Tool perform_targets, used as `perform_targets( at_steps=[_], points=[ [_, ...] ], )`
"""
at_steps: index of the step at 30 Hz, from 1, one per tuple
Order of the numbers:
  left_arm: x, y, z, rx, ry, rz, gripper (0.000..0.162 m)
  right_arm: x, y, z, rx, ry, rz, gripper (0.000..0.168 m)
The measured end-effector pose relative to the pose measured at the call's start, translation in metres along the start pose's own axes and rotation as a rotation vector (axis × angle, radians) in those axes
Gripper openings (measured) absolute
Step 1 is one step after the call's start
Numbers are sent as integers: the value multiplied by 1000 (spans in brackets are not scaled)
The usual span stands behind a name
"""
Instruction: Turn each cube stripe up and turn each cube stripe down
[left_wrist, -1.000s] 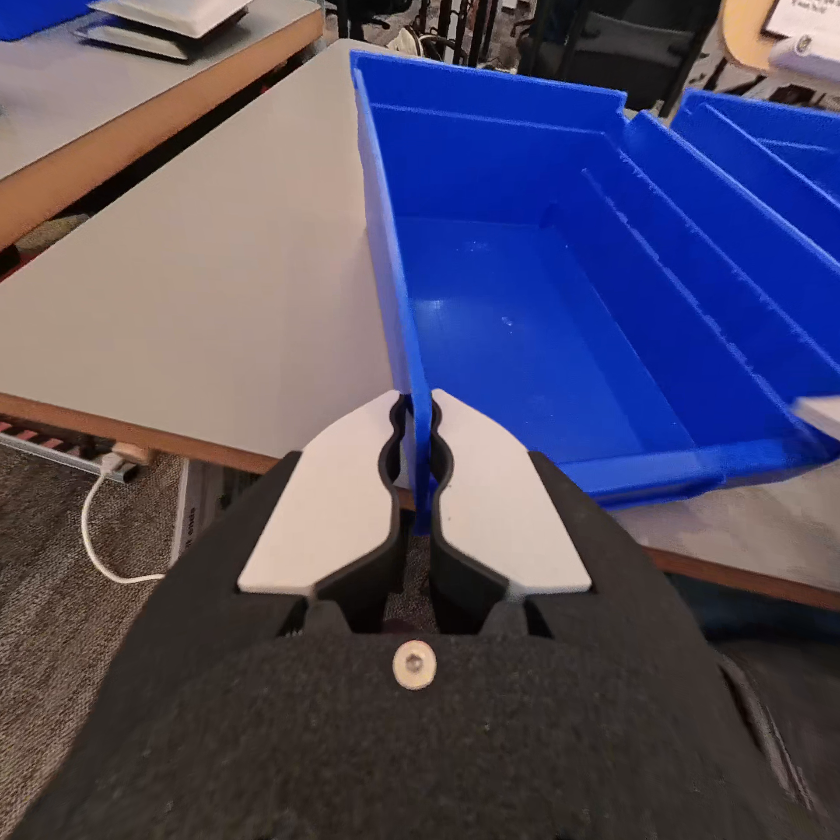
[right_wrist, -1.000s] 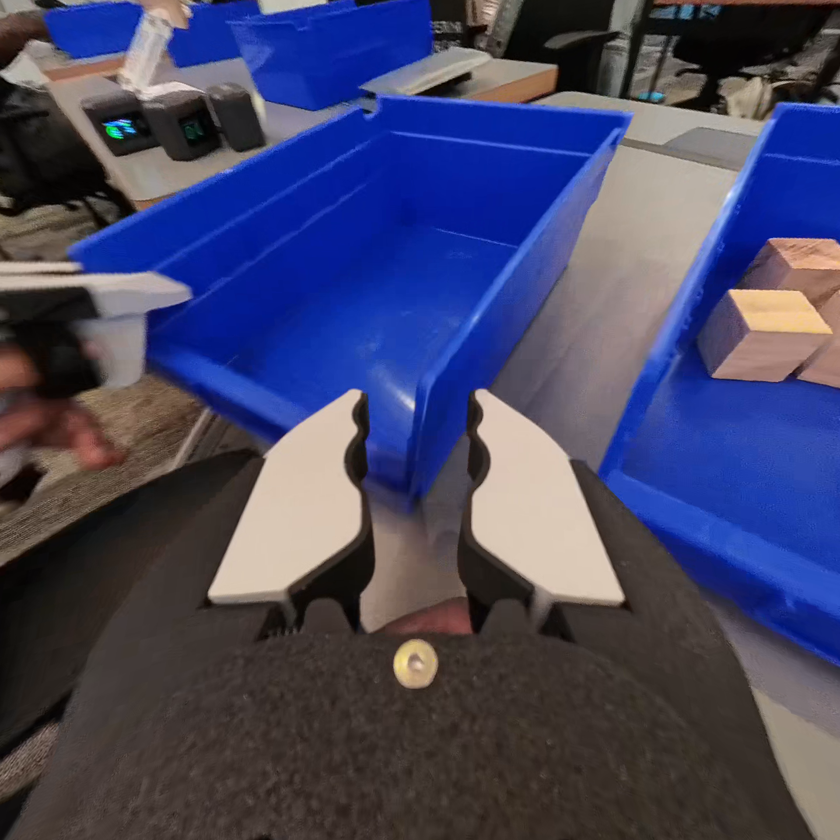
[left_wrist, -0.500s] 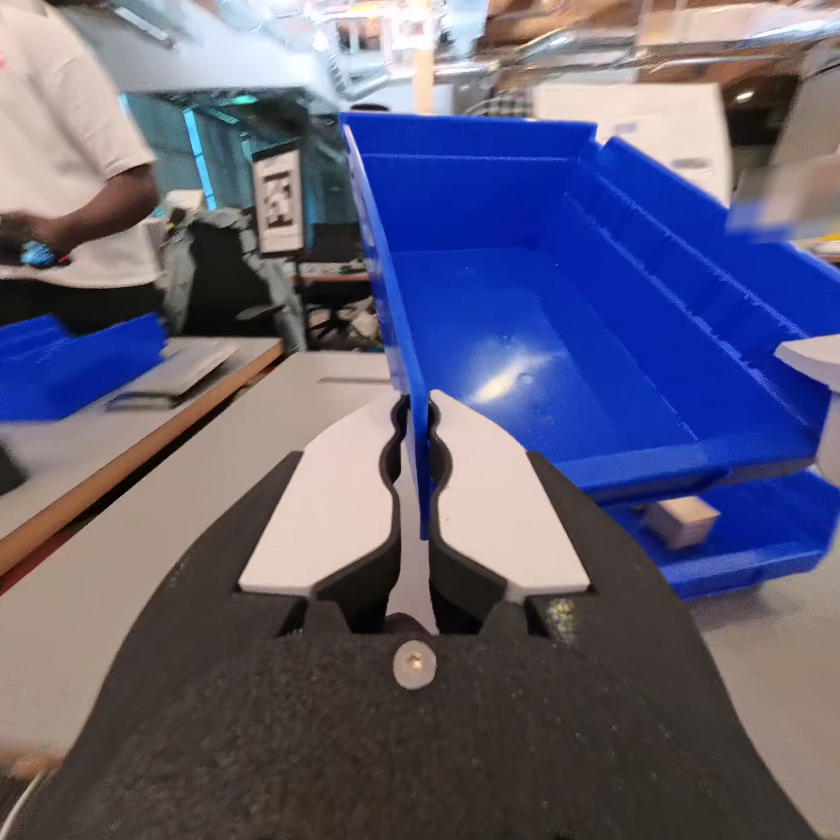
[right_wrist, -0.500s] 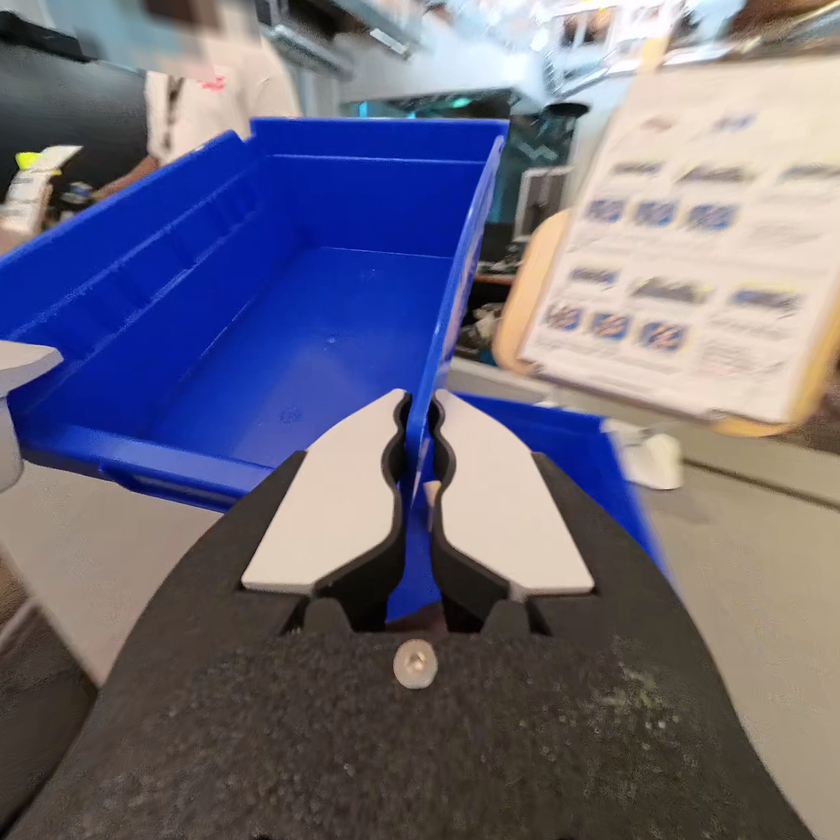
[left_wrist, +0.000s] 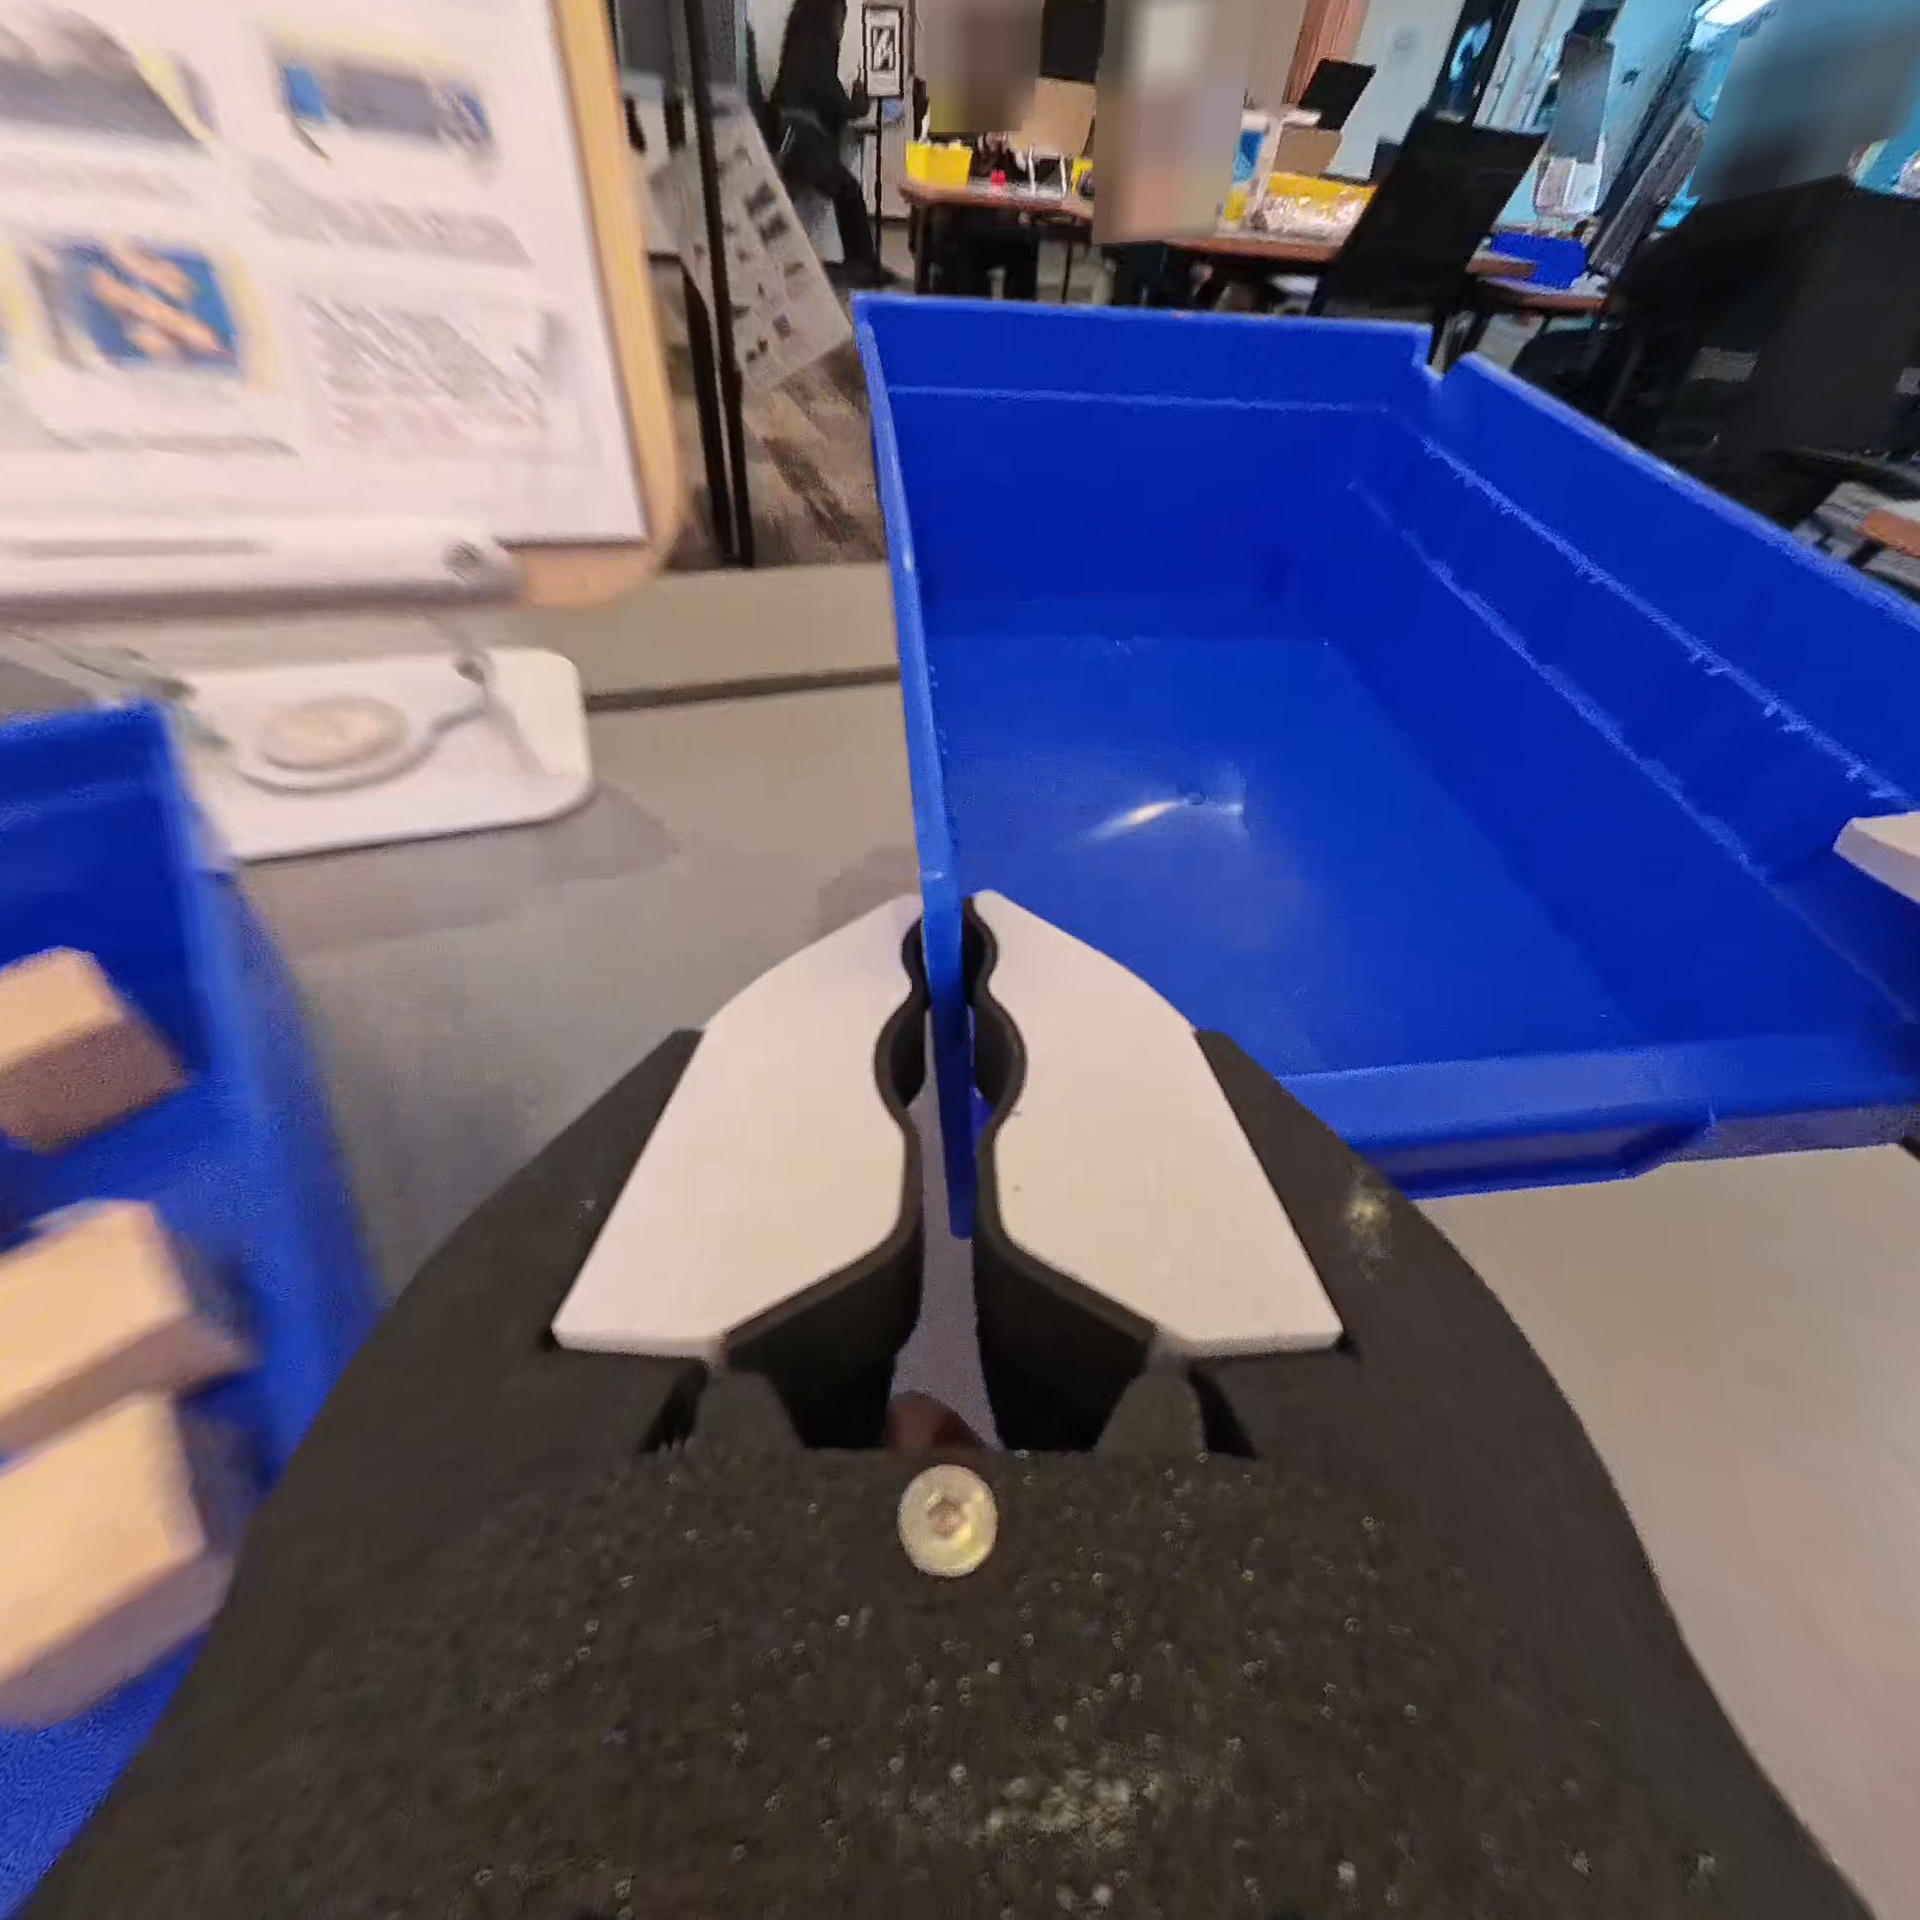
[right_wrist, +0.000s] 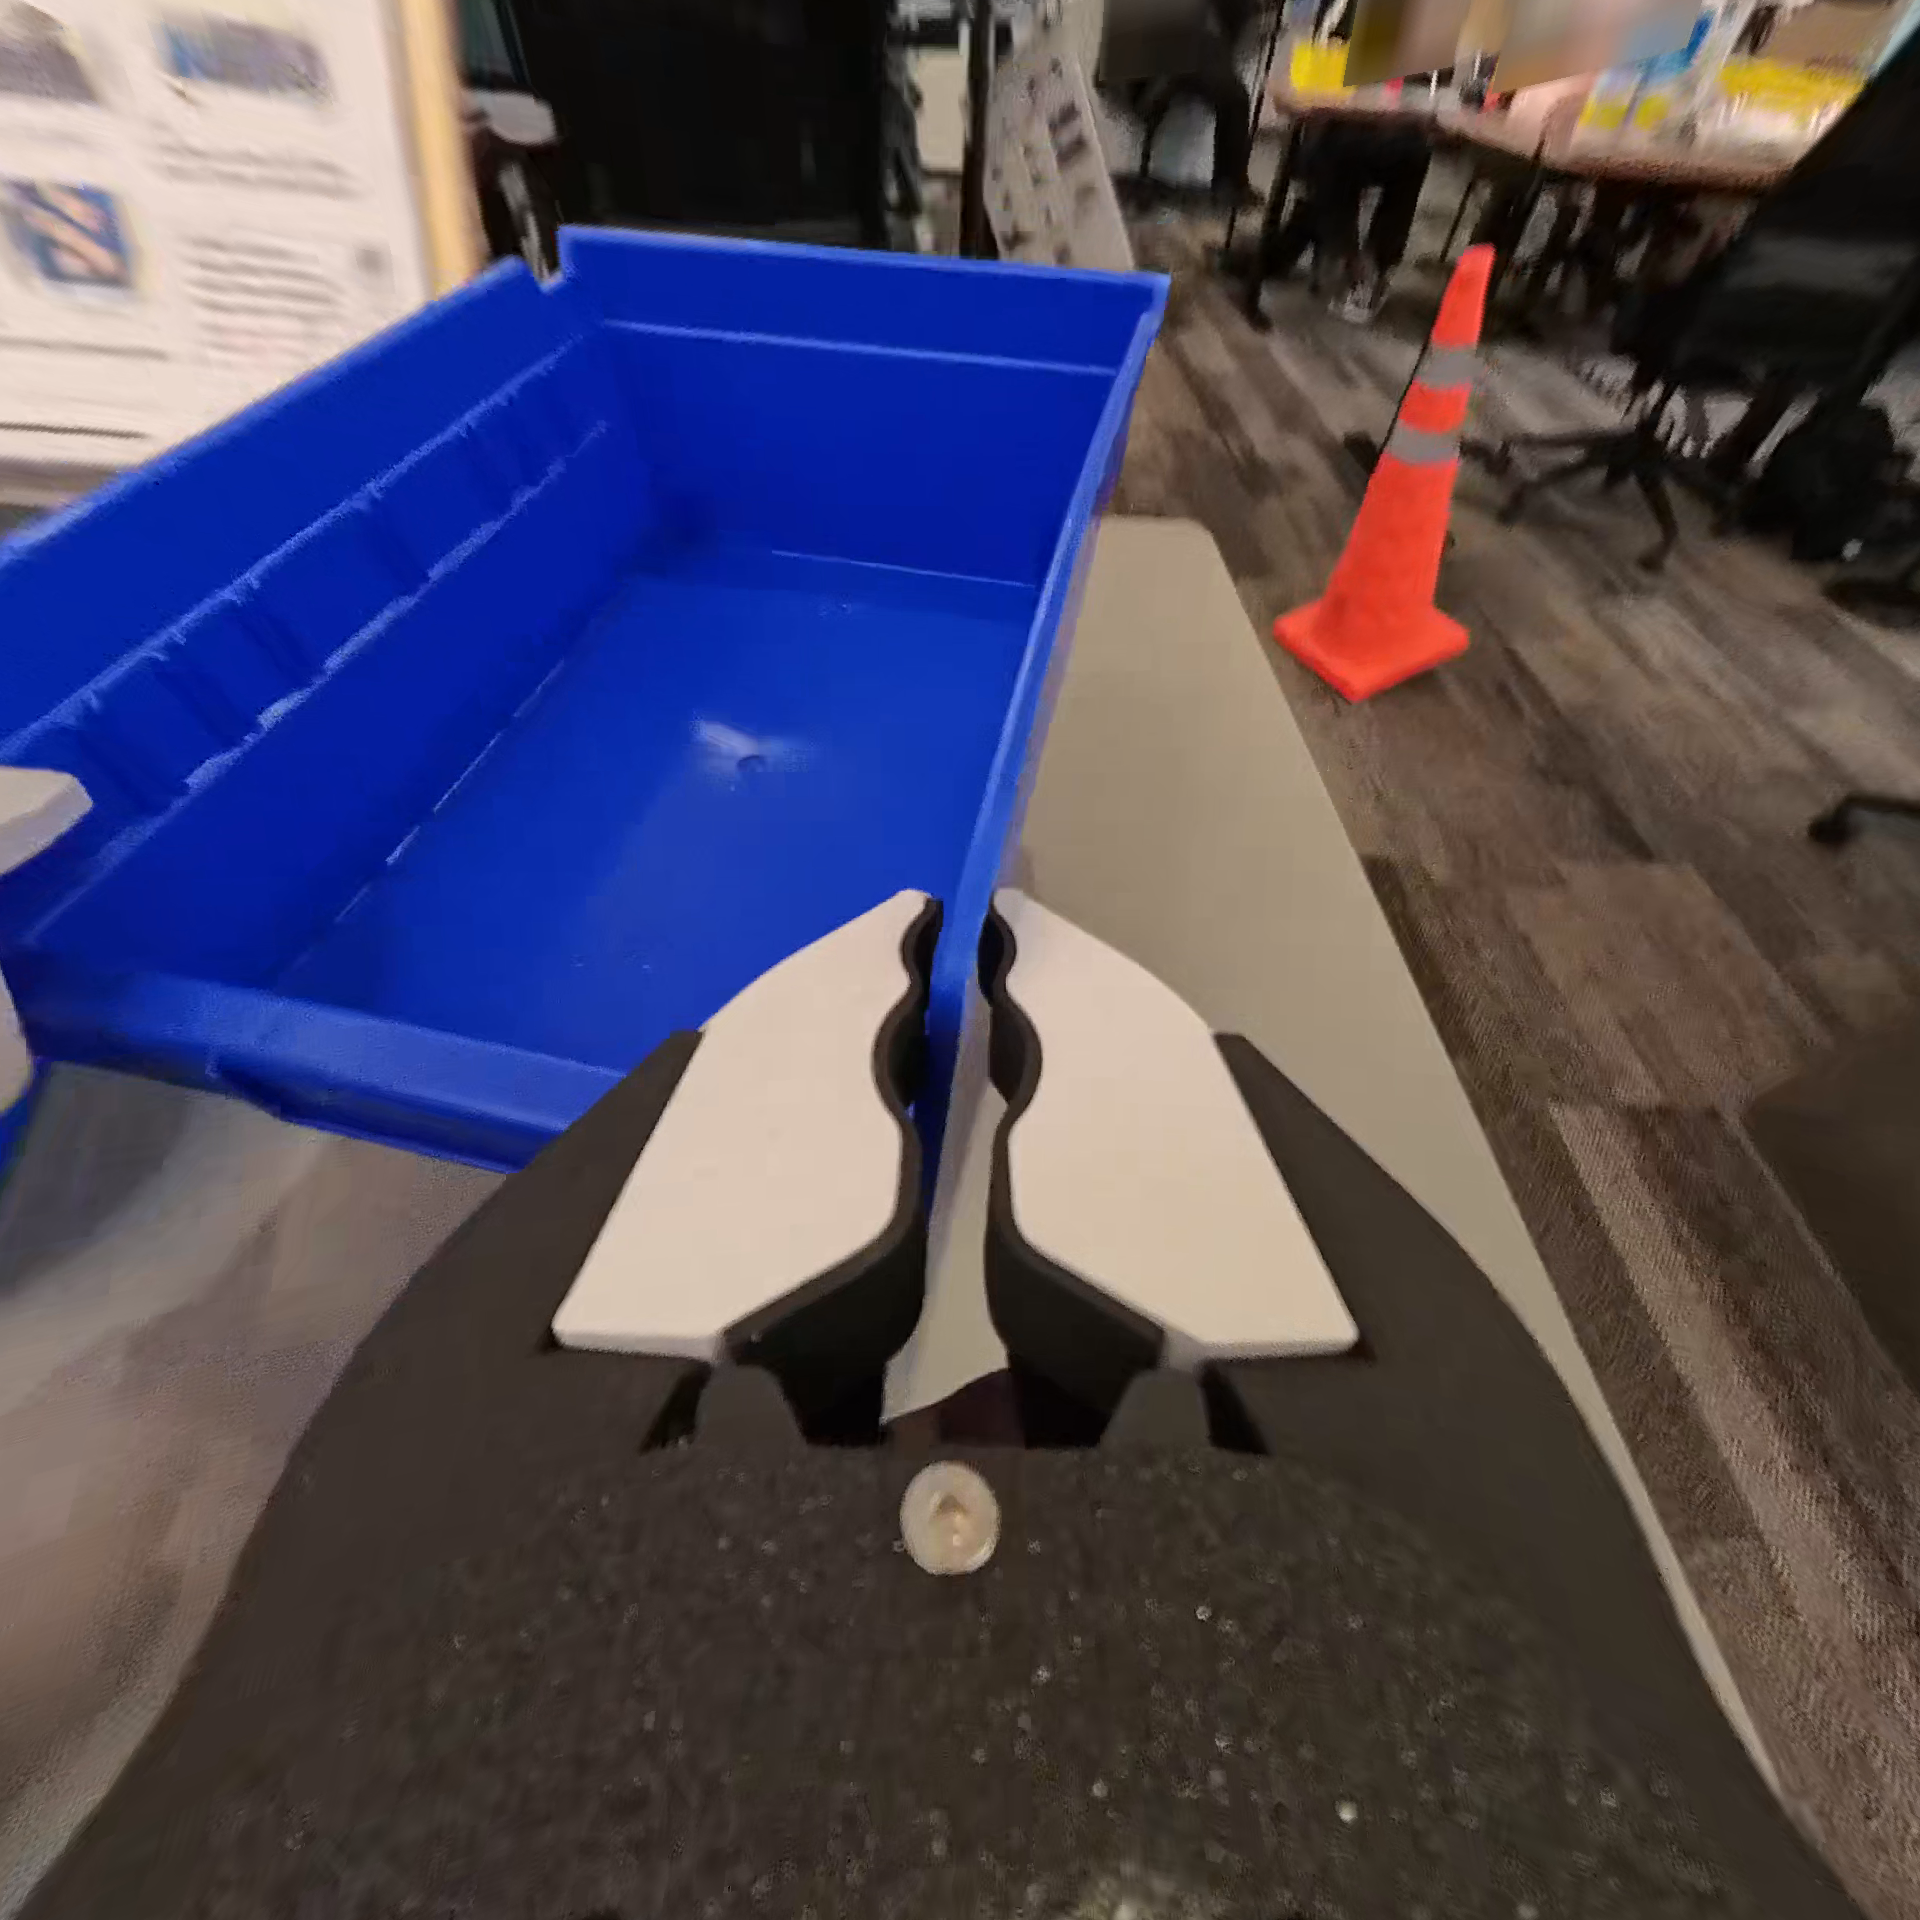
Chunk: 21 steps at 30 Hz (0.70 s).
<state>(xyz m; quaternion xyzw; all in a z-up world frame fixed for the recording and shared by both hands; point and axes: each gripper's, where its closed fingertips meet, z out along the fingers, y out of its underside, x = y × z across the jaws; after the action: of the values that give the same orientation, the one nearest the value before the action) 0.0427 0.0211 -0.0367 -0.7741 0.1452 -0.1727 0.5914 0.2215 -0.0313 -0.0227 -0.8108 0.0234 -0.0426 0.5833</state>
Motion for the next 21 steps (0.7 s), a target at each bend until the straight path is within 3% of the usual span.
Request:
perform_targets(
  at_steps=[5, 10, 12, 13, 16, 19, 21],
  points=[
    [52, 55, 25, -84, 3, 9, 4, 59, 63, 27, -98, -68, 114, 5],
    [69, 87, 30, -182, 43, 62, 7, 77, 85, 38, -86, -85, 86, 4],
    [74, 98, 27, -230, 83, 53, 21, 77, 93, 45, -79, -118, 95, 5],
    [76, 99, 23, -237, 119, 29, 32, 76, 92, 46, -62, -135, 99, 6],
    [66, 86, -8, -214, 198, 7, 41, 86, 73, 33, -13, -47, 50, 16],
    [23, 58, -52, -142, 204, 25, 44, 73, 30, 6, 128, -22, -20, 23],
    [-21, 37, -79, -88, 142, 60, 45, 38, 2, -8, 179, -88, -99, 30]
  ],
)
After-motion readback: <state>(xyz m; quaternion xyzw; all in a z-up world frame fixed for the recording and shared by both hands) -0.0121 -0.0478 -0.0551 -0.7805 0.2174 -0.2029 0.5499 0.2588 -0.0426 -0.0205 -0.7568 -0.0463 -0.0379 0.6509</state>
